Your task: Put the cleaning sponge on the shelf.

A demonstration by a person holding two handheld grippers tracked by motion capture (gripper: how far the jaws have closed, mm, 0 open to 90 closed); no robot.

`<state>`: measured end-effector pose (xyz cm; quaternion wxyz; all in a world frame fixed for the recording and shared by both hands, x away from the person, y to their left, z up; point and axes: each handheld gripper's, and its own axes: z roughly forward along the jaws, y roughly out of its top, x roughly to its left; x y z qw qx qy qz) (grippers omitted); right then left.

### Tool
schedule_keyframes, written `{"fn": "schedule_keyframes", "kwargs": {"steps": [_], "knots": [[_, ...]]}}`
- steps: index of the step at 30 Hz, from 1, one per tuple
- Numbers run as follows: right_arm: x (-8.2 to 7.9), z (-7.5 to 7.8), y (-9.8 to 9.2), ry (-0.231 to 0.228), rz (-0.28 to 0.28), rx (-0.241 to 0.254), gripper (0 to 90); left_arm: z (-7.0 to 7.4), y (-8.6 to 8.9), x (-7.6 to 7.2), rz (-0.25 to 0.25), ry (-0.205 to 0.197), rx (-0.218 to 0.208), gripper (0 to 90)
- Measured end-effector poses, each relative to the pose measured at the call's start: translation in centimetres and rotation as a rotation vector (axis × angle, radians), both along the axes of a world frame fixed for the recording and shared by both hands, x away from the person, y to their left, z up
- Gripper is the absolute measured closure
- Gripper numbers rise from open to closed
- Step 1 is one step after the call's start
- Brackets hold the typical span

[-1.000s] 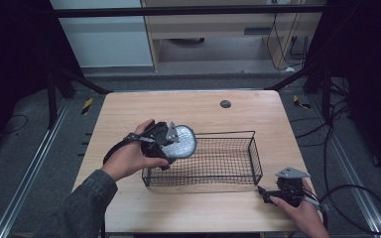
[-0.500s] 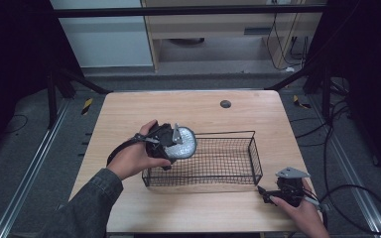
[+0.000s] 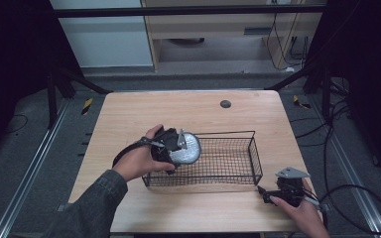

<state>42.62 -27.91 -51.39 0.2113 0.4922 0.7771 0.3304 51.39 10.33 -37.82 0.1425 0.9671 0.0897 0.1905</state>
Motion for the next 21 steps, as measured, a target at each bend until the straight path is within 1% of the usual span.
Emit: {"fn": "schedule_keyframes", "kwargs": {"steps": [6, 11, 13, 15, 16, 18, 21], "knots": [[0.0, 0.0, 0.0, 0.000, 0.001, 0.000, 0.4, -0.5, 0.3, 0.1, 0.002, 0.013, 0.009, 4.2], [0.0, 0.0, 0.0, 0.000, 0.000, 0.000, 0.5, -0.8, 0.5, 0.3, 0.002, 0.025, -0.008, 4.0], [0.0, 0.0, 0.0, -0.001, 0.002, -0.001, 0.5, -1.0, 0.6, 0.3, 0.010, 0.037, -0.020, 3.5], [0.0, 0.0, 0.0, 0.000, 0.001, -0.001, 0.5, -1.1, 0.7, 0.4, 0.017, 0.057, -0.018, 2.8], [0.0, 0.0, 0.0, 0.000, 0.002, -0.001, 0.5, -1.2, 0.7, 0.4, 0.017, 0.057, -0.028, 3.8], [0.0, 0.0, 0.0, 0.000, 0.001, 0.000, 0.5, -1.3, 0.8, 0.4, 0.025, 0.071, -0.036, 3.2], [0.0, 0.0, 0.0, -0.003, 0.003, -0.003, 0.5, -1.3, 1.0, 0.3, 0.030, 0.070, -0.048, 3.5]]}}
